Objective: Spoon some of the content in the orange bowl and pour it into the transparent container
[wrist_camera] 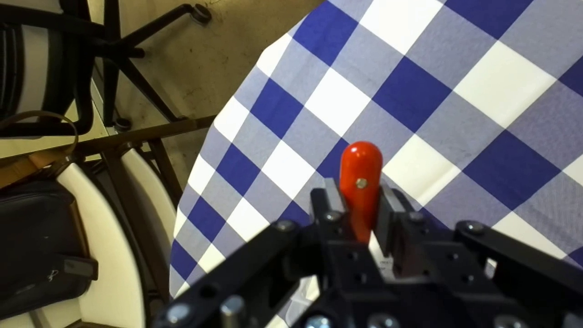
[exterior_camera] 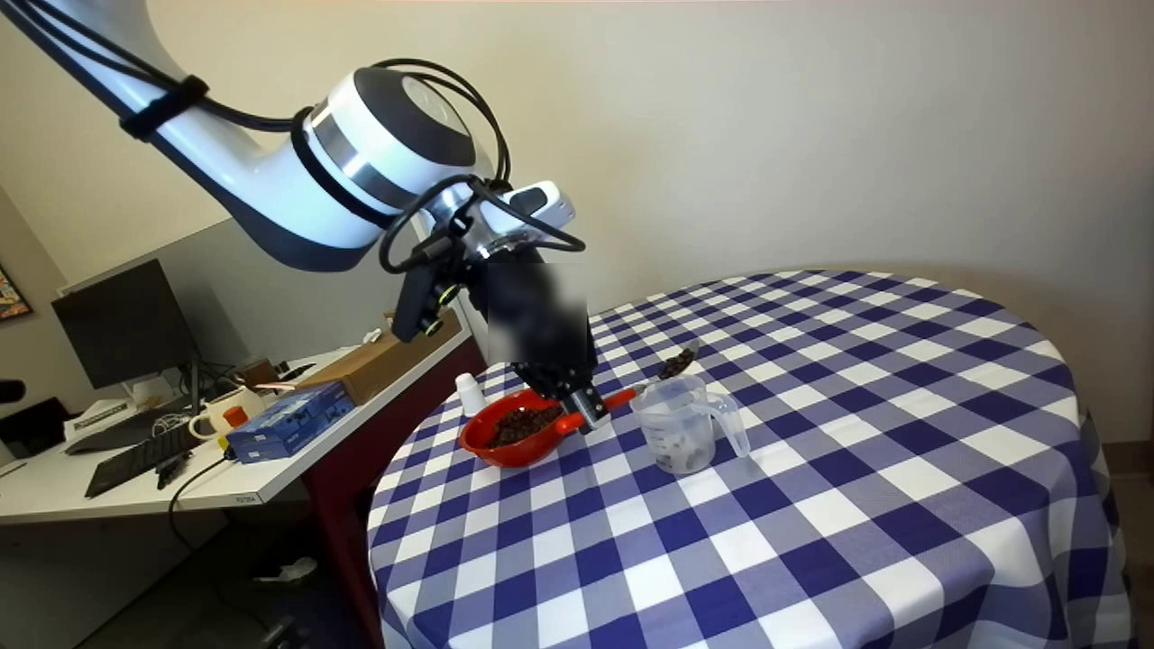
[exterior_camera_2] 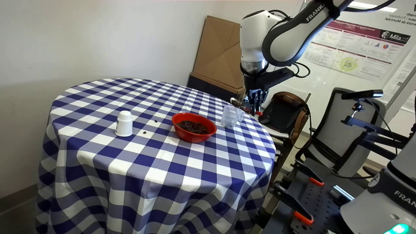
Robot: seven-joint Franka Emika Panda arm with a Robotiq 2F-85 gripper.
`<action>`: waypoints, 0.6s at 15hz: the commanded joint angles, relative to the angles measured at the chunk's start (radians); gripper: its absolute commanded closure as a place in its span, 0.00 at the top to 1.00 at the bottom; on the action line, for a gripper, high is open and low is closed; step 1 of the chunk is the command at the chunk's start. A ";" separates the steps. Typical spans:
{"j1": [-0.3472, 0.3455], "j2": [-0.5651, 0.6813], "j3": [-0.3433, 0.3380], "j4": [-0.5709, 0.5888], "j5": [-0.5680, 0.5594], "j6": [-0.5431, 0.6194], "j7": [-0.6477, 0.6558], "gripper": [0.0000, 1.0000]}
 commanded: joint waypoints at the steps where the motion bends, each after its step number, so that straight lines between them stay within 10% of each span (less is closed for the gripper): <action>1: 0.010 0.001 0.007 0.014 -0.038 -0.032 0.038 0.10; 9: 0.013 -0.001 0.018 0.013 -0.082 -0.051 0.066 0.10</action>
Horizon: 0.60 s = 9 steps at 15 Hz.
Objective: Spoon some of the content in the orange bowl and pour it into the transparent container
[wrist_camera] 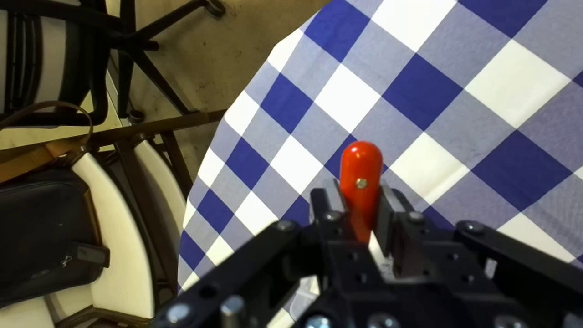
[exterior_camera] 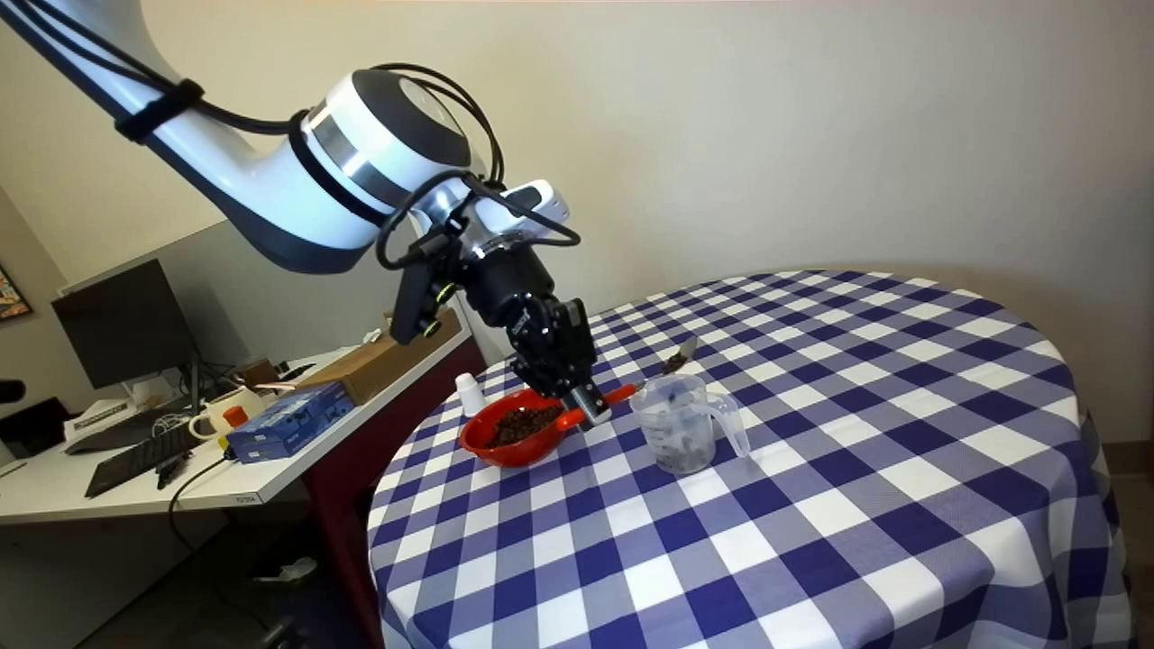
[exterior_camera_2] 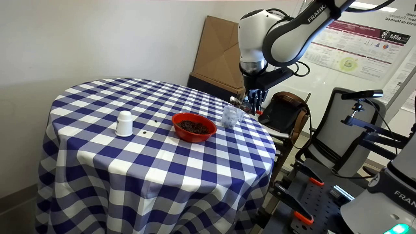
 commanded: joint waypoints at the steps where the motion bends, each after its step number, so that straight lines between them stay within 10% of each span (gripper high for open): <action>1: 0.009 -0.001 0.008 0.010 -0.040 -0.031 0.039 0.10; 9: 0.009 0.000 0.014 0.007 -0.094 -0.053 0.068 0.10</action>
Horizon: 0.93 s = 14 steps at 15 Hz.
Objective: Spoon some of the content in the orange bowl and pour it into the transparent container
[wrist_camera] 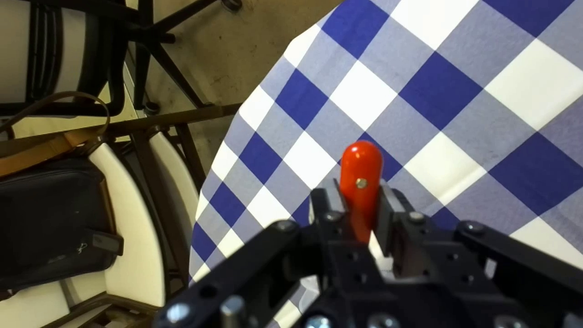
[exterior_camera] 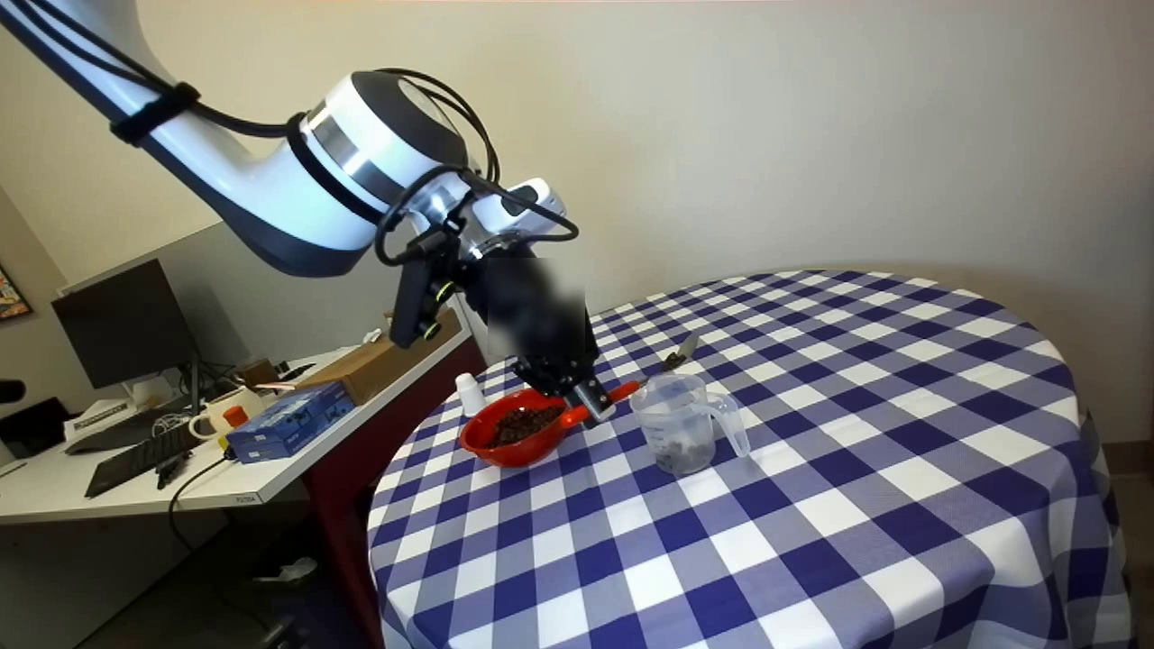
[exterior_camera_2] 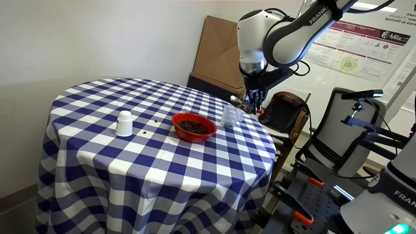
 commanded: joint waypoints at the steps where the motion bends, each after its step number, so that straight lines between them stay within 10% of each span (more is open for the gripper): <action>1: 0.009 0.000 0.009 0.007 -0.047 -0.036 0.047 0.10; 14: 0.011 -0.003 0.030 -0.005 -0.149 -0.084 0.107 0.10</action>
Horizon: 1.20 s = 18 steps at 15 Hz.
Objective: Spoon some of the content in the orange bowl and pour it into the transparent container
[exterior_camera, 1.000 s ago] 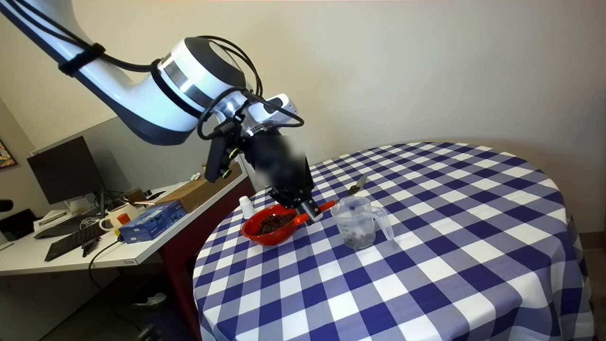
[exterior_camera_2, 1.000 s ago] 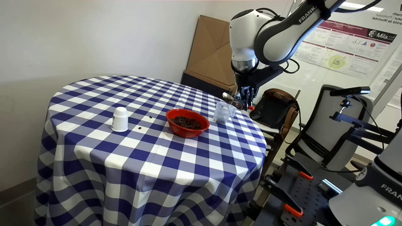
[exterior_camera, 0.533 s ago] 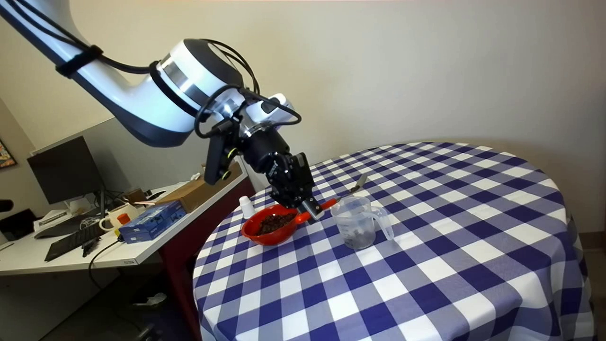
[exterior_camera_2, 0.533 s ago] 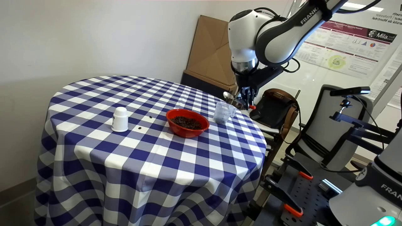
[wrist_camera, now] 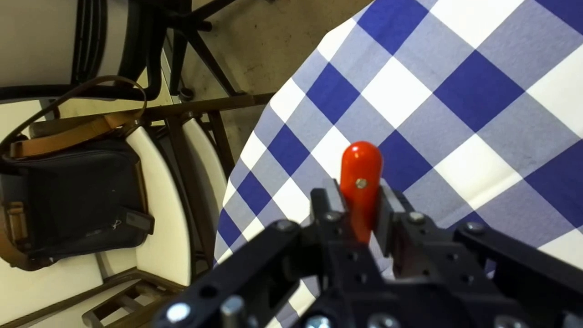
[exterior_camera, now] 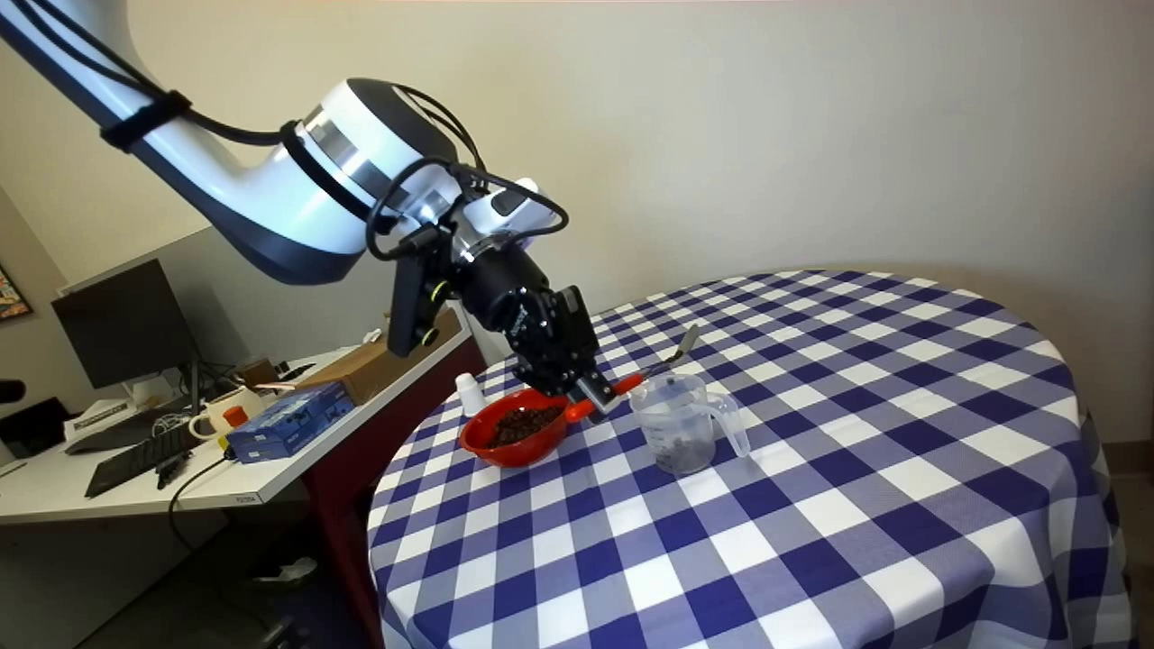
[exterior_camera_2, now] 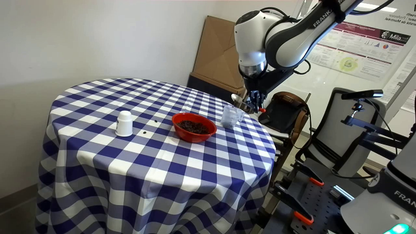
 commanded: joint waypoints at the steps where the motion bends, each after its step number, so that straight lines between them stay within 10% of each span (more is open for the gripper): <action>1: 0.007 -0.004 0.009 -0.004 -0.049 -0.033 0.045 0.10; 18: 0.016 0.007 0.047 -0.012 -0.148 -0.147 0.107 0.10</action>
